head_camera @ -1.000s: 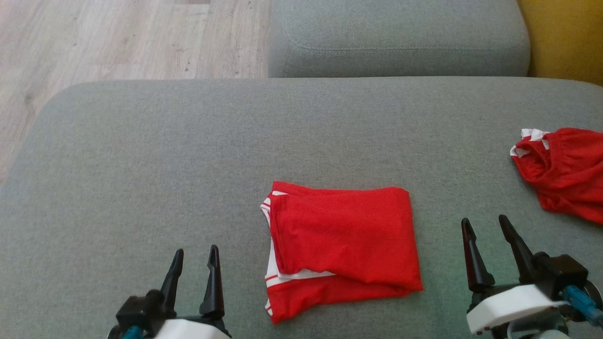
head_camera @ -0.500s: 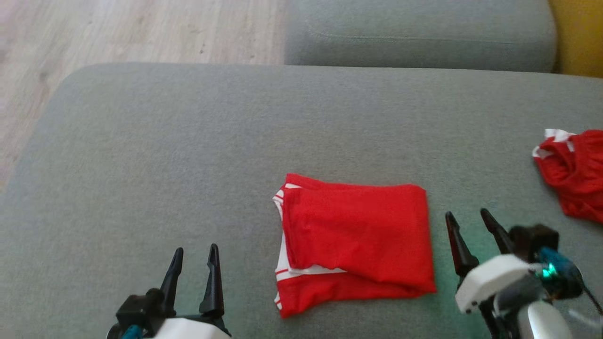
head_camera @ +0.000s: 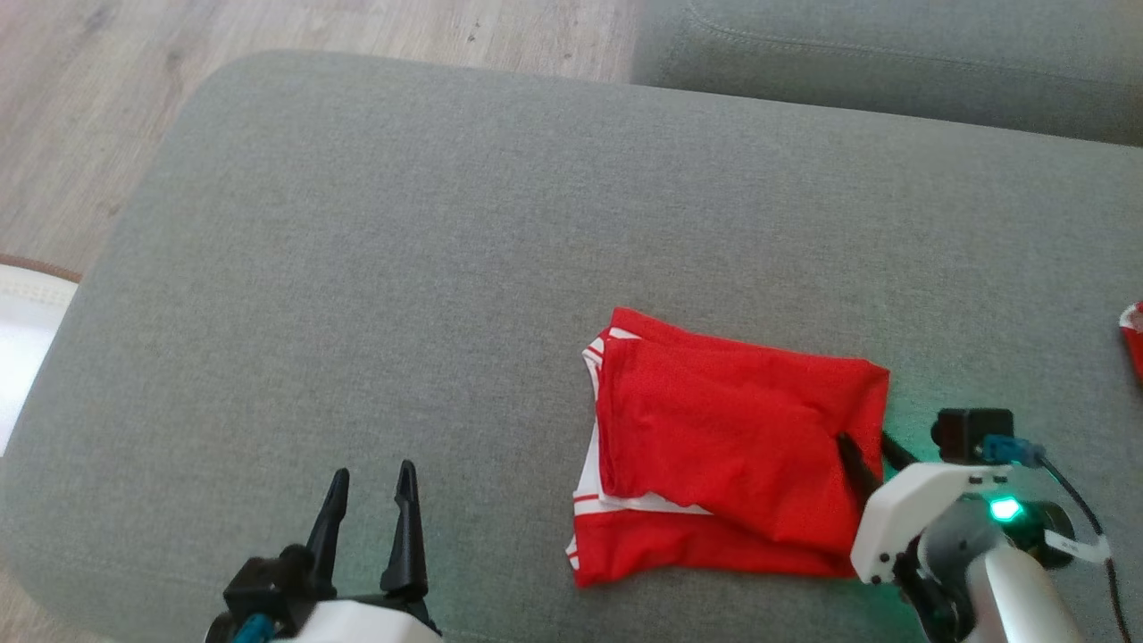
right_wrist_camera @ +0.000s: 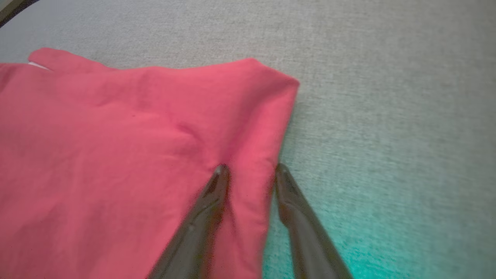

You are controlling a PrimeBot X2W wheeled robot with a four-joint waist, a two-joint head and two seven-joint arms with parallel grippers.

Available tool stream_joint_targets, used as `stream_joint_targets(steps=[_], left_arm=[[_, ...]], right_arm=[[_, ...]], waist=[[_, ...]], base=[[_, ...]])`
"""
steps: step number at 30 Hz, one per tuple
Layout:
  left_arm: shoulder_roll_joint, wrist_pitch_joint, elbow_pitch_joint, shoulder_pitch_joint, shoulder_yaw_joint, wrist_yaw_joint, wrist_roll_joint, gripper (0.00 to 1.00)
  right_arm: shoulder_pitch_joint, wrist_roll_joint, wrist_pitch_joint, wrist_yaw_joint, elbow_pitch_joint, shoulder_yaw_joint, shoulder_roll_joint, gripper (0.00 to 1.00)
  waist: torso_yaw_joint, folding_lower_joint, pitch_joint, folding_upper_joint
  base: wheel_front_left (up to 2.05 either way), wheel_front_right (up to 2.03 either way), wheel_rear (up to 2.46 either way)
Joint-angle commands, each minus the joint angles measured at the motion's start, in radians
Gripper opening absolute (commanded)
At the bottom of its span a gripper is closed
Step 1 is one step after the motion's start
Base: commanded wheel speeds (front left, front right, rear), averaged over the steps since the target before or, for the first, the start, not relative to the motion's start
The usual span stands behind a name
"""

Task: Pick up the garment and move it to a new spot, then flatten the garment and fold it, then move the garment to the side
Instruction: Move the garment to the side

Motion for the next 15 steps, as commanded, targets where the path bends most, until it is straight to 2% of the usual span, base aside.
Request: stream_joint_targets(steps=[1,2,8,11,15], left_arm=[[0.000,-0.015,-0.019,-0.045,0.036,-0.003,0.012,1.00],[-0.001,-0.016,-0.018,-0.044,0.037,-0.003,0.012,1.00],[0.000,-0.018,-0.021,-0.050,0.041,-0.010,0.023,1.00],[-0.001,-0.018,-0.029,-0.059,0.042,-0.013,0.029,1.00],[0.000,-0.019,-0.046,-0.083,0.047,-0.014,0.041,1.00]], right_arm=[[-0.036,0.007,0.009,-0.001,-0.009,0.037,-0.004,0.11],[-0.038,0.011,0.008,-0.001,-0.005,0.042,-0.004,0.00],[-0.082,-0.003,-0.043,-0.001,-0.028,0.027,-0.004,0.00],[-0.112,-0.047,-0.062,-0.001,-0.060,-0.011,-0.004,0.00],[-0.145,-0.100,-0.064,-0.001,-0.125,-0.065,-0.004,0.00]], waist=[[0.004,-0.0001,0.004,0.0000],[0.004,-0.0001,0.005,0.0000],[-0.048,-0.0001,0.020,0.0000],[-0.108,-0.0001,0.038,0.0000],[-0.223,-0.0001,0.081,0.0000]], base=[[0.00,0.00,0.00],[0.00,0.00,0.00],[0.00,0.00,0.00],[0.00,0.00,0.00],[0.00,0.00,0.00]])
